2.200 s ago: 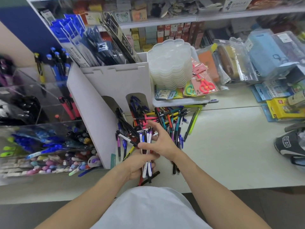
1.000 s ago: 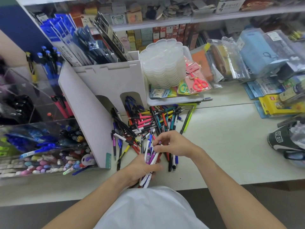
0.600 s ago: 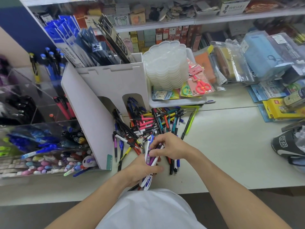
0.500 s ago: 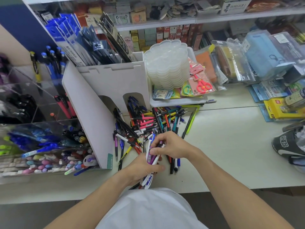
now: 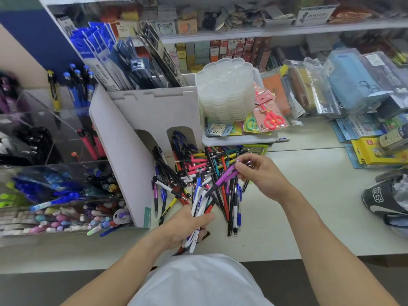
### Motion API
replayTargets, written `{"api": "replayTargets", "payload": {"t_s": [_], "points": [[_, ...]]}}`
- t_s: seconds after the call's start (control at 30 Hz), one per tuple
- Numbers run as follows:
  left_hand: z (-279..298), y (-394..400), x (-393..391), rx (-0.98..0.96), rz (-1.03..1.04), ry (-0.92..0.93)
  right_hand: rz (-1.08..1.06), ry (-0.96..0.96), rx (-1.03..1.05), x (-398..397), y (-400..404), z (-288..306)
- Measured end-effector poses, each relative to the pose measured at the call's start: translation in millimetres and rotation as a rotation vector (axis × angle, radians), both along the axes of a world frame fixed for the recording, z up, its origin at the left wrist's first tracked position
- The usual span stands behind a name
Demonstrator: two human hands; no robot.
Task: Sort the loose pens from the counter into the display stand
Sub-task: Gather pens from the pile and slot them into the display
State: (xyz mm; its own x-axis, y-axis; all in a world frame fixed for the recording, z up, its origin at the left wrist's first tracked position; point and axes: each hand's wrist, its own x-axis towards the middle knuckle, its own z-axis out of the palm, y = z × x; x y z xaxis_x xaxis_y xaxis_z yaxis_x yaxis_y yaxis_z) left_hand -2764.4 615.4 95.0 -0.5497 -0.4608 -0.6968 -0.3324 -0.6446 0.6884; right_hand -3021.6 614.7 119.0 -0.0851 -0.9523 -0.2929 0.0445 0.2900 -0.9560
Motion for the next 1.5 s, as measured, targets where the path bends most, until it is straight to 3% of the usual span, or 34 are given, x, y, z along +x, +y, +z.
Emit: {"api": "replayTargets", "payload": {"t_s": [0.27,0.43,0.77,1.0,1.27,1.4,1.5], "points": [[55.5,-0.6,0.7,0.026,0.221,0.231,-0.14,-0.07,-0.085,-11.2,14.1,32.4],[89.6,1.0,10.5,-0.123,0.48,0.228,-0.101,-0.031,-0.135,6.5,12.8,68.7],[139.0,4.3,54.2,-0.451,0.719,0.103,0.008,-0.087,-0.086,78.7,-4.5,128.3],[158.7,-1.1,111.5,-0.449,0.893,0.157,0.069,-0.173,-0.048,151.5,-24.1,156.2],[165.0,-21.6,191.2,-0.464,0.982,0.183,0.09,-0.096,-0.122,244.0,-43.4,180.4],[174.8,-41.8,223.3,-0.42,1.033,0.21,-0.005,-0.025,-0.211,282.1,-54.8,193.6],[181.7,-54.8,246.4,-0.349,1.052,0.249,-0.211,0.131,-0.396,299.9,-70.7,216.8]]}}
